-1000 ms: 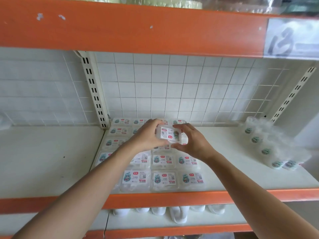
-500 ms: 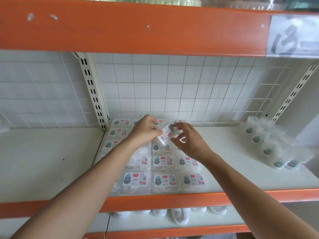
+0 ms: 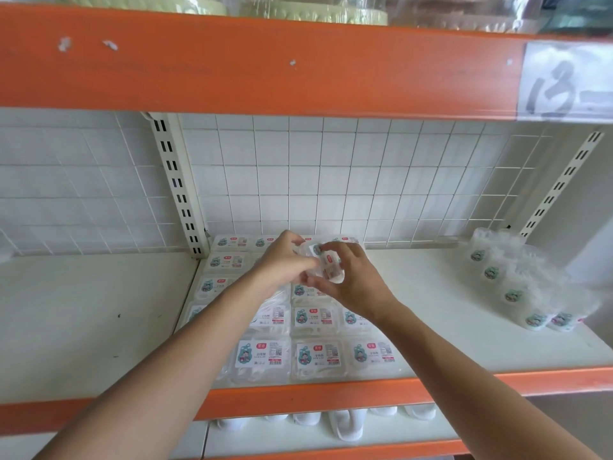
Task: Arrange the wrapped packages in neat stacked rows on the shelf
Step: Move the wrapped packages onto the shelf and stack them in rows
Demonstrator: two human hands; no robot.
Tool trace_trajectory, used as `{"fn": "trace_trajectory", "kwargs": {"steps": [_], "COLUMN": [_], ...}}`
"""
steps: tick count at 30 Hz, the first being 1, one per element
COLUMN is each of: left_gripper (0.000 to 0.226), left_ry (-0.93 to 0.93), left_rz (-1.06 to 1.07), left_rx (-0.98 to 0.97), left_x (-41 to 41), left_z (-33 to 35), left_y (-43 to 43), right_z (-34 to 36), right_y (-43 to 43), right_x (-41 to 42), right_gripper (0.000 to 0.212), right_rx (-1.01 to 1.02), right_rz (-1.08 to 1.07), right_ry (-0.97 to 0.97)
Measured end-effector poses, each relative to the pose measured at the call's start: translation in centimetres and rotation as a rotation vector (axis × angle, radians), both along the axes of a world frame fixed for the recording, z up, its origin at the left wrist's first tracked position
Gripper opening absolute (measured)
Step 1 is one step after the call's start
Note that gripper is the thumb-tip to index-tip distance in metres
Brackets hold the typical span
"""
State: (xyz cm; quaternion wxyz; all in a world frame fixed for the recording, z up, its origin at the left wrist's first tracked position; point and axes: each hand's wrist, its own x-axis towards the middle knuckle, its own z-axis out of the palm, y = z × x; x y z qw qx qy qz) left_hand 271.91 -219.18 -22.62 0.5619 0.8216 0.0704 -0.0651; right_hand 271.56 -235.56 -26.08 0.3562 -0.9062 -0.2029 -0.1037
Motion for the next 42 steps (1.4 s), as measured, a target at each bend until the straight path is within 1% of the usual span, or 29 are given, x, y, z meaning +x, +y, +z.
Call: {"fn": "trace_trajectory", "kwargs": {"steps": [2,3,5,7,10,15,19,22,24,27,34,36,38,39,42], "left_gripper": [0.048,0.044,0.030,0.025,0.030,0.038,0.049,0.052,0.052,0.053,0.042,0.037,0.033,0.039,0.071], "left_ry": [0.009,-0.006,-0.068,-0.140,-0.188,-0.185,-0.187,-0.185,-0.176,-0.190,-0.302,-0.304,-0.264,-0.225,-0.105], "left_rz": [-0.020,-0.035,-0.067,-0.094,-0.128,-0.175,-0.227,-0.309,-0.347,-0.371,-0.258,-0.212,-0.209,-0.226,-0.285], "left_rx": [0.012,0.068,0.244,0.387,0.486,0.617,0.691,0.768,0.795,0.786,0.717,0.696,0.708,0.726,0.799], "left_x": [-0.1,-0.2,-0.2,-0.3,-0.6,-1.0,-1.2,-1.2,-1.2,-1.3,-2.1,-2.4,-2.8,-3.1,-3.9], "left_z": [-0.3,-0.5,-0.5,-0.3,0.1,-0.4,-0.6,-0.9,-1.4,-1.6,-0.8,-0.7,-0.5,-0.4,-0.4], "left_y": [0.0,0.1,0.6,1.0,1.2,1.4,2.1,2.5,2.7,2.7,4.1,4.8,5.6,5.9,6.6], "right_z": [0.2,0.3,0.3,0.3,0.0,0.0,-0.5,-1.0,-1.3,-1.4,-0.9,-0.7,-0.7,-0.8,-1.0], "right_y": [0.1,0.1,-0.4,-1.0,-1.2,-0.3,-0.2,-0.1,-0.1,0.0,1.3,2.0,2.5,2.8,3.3], "right_x": [0.1,0.2,0.3,0.4,0.3,0.3,0.5,0.5,0.5,0.3,-0.1,-0.3,-0.3,-0.4,-0.5], "right_gripper": [0.055,0.053,0.052,0.052,0.052,0.051,0.052,0.049,0.047,0.045,0.046,0.048,0.048,0.048,0.044], "right_rx": [-0.040,-0.079,-0.180,-0.281,-0.404,-0.480,-0.502,-0.496,-0.488,-0.484,-0.412,-0.407,-0.410,-0.409,-0.408], "right_rz": [-0.007,0.012,0.055,0.090,0.159,0.217,0.216,0.224,0.228,0.228,0.233,0.249,0.257,0.259,0.257], "right_ry": [0.039,0.046,0.053,0.059,0.018,0.016,0.035,0.029,0.017,0.015,-0.053,-0.056,-0.051,-0.047,-0.025]}}
